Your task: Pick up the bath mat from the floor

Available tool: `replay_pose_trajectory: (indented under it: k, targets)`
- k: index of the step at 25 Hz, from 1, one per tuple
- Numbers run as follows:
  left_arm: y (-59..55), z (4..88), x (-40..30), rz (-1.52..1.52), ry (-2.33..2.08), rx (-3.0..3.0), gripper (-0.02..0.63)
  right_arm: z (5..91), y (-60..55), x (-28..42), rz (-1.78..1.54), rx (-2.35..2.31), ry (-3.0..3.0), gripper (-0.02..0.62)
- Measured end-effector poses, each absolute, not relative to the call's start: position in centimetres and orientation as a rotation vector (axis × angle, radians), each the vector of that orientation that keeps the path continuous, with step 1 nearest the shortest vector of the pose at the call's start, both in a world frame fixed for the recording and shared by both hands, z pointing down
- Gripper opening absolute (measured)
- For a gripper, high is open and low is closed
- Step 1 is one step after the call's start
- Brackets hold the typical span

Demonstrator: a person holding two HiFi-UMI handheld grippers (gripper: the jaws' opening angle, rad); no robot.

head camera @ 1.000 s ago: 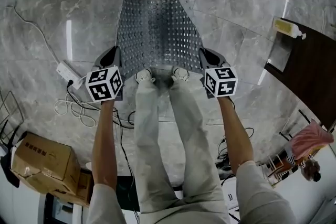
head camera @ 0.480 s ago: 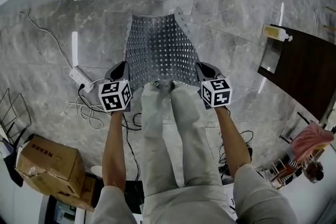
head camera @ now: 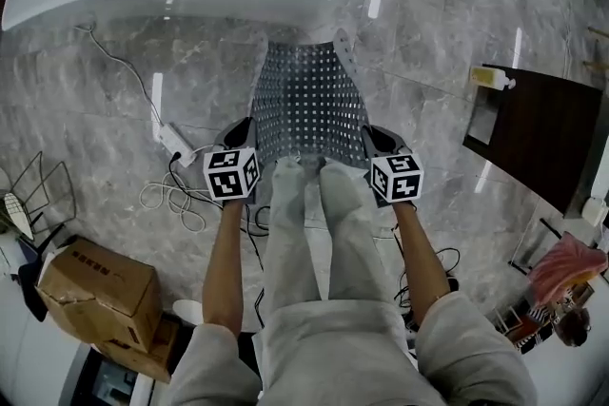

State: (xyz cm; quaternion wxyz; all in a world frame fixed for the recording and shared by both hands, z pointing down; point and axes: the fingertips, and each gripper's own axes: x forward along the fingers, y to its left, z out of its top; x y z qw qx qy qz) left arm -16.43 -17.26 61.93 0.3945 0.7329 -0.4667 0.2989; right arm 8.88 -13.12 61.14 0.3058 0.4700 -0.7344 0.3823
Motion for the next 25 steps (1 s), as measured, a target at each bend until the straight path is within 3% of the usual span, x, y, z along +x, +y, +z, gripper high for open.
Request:
replay_pose_trajectory:
  k: [25]
  targets:
    - [-19.0, 37.3, -14.4, 0.639, -1.236, 2.045, 0.018, 37.1, -15.6, 9.7, 0.845, 1.378, -2.105, 0.021]
